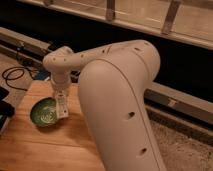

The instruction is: Place the bottle in the ceramic bowl

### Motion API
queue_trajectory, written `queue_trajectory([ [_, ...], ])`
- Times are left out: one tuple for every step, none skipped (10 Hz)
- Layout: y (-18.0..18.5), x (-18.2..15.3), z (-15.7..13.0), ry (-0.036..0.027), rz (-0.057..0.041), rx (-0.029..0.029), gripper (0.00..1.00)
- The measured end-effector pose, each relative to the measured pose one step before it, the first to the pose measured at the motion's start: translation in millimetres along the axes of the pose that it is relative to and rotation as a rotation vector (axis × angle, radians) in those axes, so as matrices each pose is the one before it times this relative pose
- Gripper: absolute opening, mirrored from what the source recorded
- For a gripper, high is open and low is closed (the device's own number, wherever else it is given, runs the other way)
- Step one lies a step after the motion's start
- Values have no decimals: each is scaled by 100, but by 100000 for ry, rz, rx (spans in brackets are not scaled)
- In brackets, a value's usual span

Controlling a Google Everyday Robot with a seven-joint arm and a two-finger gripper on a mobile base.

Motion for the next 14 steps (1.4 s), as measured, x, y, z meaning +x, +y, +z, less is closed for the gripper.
queue_trajectory([
  [1367,-1344,103,-1192,-4037,-2007,0],
  [1154,-1074,386,-504,-4164,-2528,0],
  [1168,-594,884,658,-4031,-3404,0],
  [1491,-73,1447,1242,-4269,-4875,0],
  [613,-47,849,482,-2190,-3393,0],
  [249,6,451,272,-1019,-1603,3],
  [-90,-40,-2,-201,-72,-544,13],
  [22,30,82,122,-47,1,22],
  [-23,11,11,19,24,19,31],
  [54,-13,-5,-10,-67,-25,41],
  [22,10,34,55,-33,-2,53],
  [57,-15,-4,-14,-70,-25,61],
  [-16,6,6,12,18,9,73],
  [19,0,10,14,-26,-5,79],
])
